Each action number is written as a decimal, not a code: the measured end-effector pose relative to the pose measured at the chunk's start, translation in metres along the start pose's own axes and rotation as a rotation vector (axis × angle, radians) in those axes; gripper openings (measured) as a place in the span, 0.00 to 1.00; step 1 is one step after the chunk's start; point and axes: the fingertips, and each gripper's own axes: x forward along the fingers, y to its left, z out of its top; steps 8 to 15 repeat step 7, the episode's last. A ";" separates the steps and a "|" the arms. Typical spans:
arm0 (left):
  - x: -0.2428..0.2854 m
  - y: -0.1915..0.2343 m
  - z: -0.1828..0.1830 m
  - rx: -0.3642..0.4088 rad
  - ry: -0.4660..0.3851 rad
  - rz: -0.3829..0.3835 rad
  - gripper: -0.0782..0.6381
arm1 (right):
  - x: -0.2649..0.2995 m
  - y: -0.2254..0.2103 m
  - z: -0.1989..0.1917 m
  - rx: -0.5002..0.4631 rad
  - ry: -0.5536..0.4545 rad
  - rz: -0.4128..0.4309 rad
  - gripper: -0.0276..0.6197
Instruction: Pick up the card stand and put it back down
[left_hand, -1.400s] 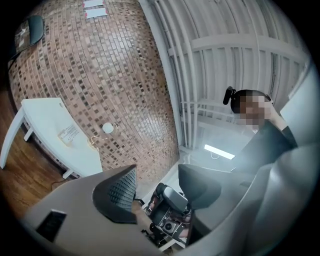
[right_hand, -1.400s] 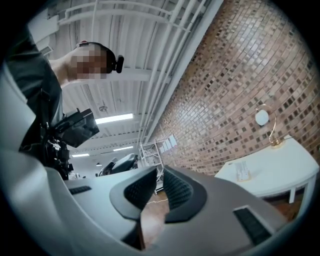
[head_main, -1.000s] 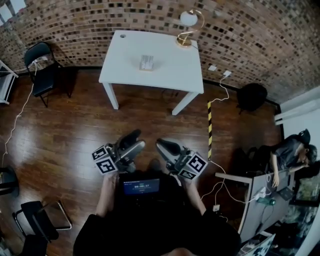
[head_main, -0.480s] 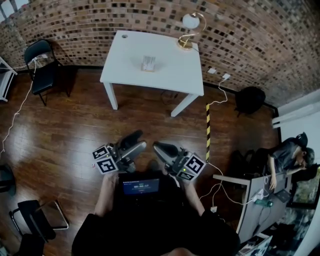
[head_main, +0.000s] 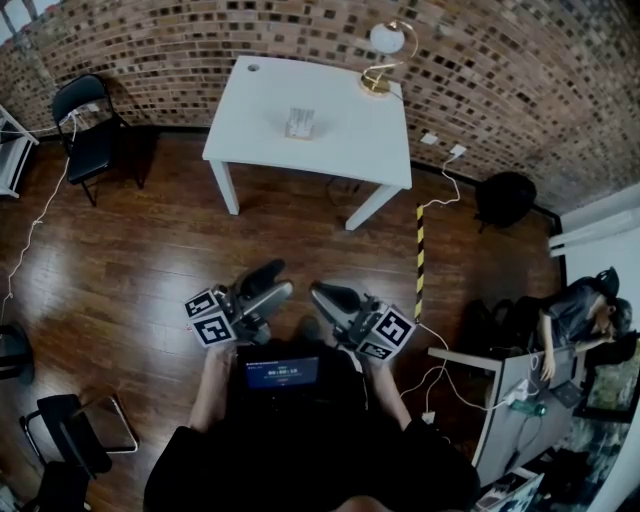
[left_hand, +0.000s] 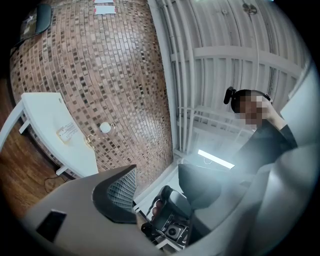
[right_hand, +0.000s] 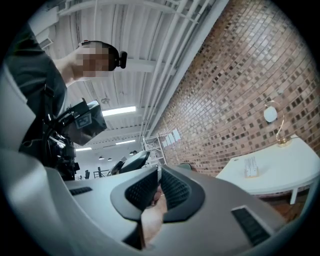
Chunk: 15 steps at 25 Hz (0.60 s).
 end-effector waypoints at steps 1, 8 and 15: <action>0.001 0.000 -0.001 0.000 0.001 0.000 0.46 | -0.001 0.000 0.000 0.002 0.002 0.001 0.10; 0.006 0.000 -0.002 0.003 0.009 0.002 0.46 | -0.004 0.000 -0.002 0.011 0.022 0.017 0.10; 0.006 0.000 -0.002 0.003 0.009 0.002 0.46 | -0.004 0.000 -0.002 0.011 0.022 0.017 0.10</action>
